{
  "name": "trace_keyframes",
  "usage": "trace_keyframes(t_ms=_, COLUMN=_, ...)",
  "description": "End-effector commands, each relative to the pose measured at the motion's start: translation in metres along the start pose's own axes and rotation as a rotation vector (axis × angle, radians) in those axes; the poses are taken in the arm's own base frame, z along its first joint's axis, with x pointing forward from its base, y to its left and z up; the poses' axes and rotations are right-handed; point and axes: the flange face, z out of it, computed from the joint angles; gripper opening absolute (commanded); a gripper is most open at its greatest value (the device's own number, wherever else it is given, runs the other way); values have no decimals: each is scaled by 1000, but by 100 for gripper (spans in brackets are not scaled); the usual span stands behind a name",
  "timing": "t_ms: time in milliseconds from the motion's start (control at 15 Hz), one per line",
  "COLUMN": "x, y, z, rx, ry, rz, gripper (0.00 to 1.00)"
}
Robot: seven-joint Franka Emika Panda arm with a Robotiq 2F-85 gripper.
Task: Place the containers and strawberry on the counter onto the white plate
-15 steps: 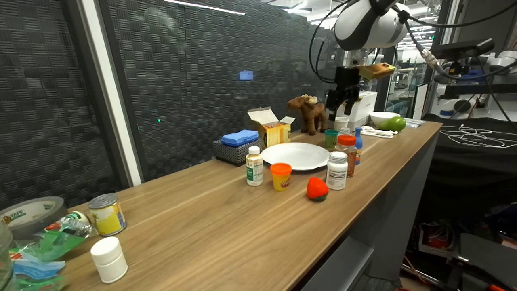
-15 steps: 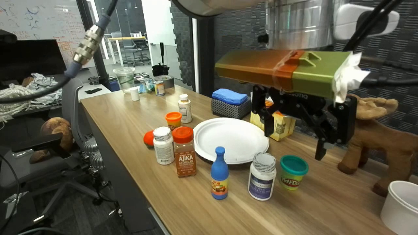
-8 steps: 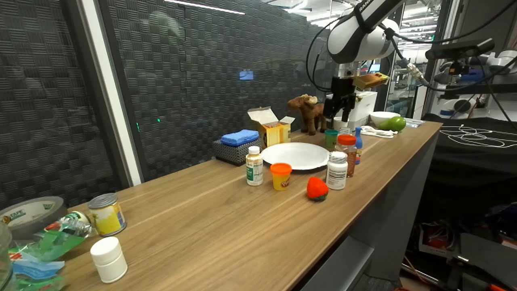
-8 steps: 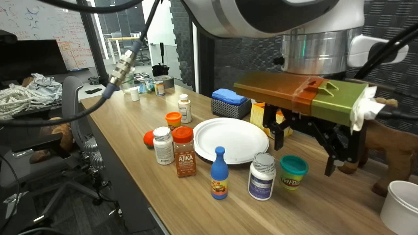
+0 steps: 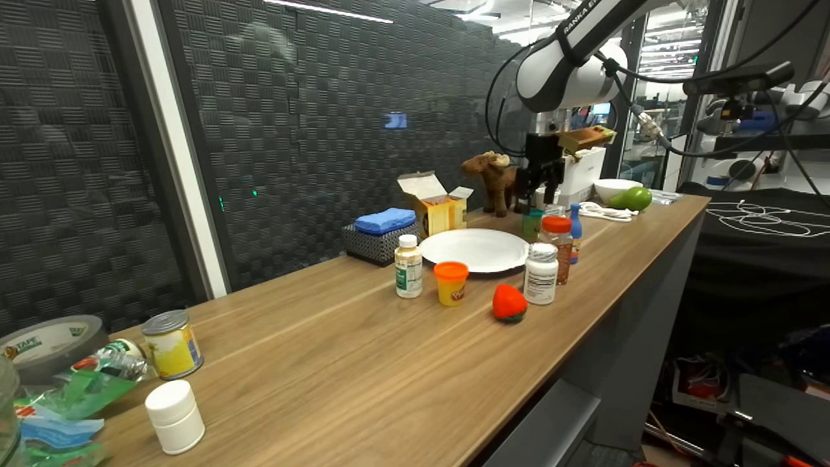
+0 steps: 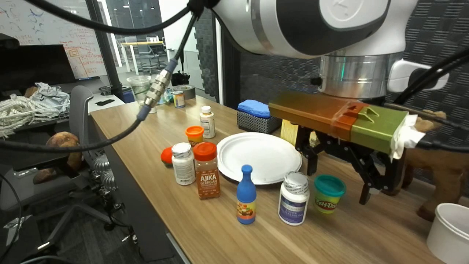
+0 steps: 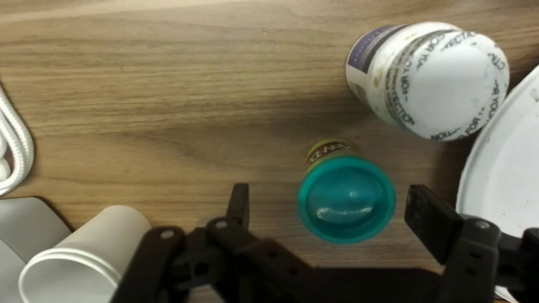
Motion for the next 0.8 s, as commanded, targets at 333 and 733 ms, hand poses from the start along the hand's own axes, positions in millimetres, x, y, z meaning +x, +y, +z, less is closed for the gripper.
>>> trace_keyframes(t_ms=333, x=9, y=4, z=-5, rx=17, ry=7, rz=23, gripper=29)
trace_keyframes(t_ms=733, x=16, y=-14, z=-42, rx=-20, ry=59, rz=0, gripper=29)
